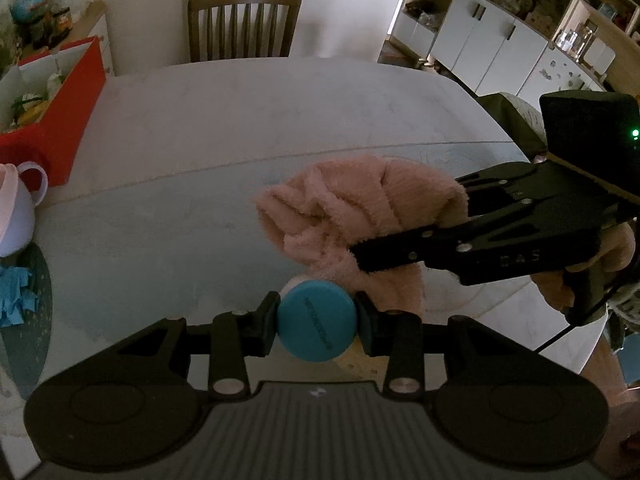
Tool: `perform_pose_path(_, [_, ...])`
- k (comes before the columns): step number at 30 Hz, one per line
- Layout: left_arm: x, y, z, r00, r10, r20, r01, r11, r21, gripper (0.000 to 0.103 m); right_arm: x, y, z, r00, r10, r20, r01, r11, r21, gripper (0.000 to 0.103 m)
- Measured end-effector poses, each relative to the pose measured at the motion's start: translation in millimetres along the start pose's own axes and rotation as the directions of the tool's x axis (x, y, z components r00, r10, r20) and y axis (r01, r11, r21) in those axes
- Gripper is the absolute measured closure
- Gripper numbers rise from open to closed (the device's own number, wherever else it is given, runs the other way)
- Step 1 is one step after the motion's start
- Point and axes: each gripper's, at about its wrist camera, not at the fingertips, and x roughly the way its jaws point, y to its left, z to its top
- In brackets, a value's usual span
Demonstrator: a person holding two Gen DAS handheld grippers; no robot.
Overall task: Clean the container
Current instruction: 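Continue wiping the bottle with the plush in the right tool, then lower the plush onto the table and open the right tool while the left tool sets the bottle down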
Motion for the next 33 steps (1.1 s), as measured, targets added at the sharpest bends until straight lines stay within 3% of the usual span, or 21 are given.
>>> perform_pose_path(11, [3,-5,14,1.0,-0.005,0.01,0.004,1.0,0.027,0.064,16,-31,-17,0.994,-0.1,-0.05,0.105,0.99,0.089,0.077])
perform_pose_path(18, [6,-5,19,1.0,-0.009,0.023,0.008,1.0,0.029,0.064,30,-39,-25,0.978,-0.185,-0.098,0.193,0.978,0.074,0.077])
perform_pose_path(21, [8,-5,23,0.999,-0.01,0.031,0.009,1.0,0.03,0.064,38,-34,-31,0.954,-0.268,-0.137,0.27,0.963,-0.002,0.077])
perform_pose_path(27, [13,-7,33,0.999,-0.015,0.052,0.013,0.999,0.035,0.064,44,-24,-50,0.882,-0.433,-0.186,0.394,0.895,-0.21,0.076])
perform_pose_path(33, [20,-5,44,0.996,-0.045,0.073,0.045,0.999,0.007,0.063,31,-31,-61,0.862,-0.473,-0.182,0.438,0.876,-0.202,0.07])
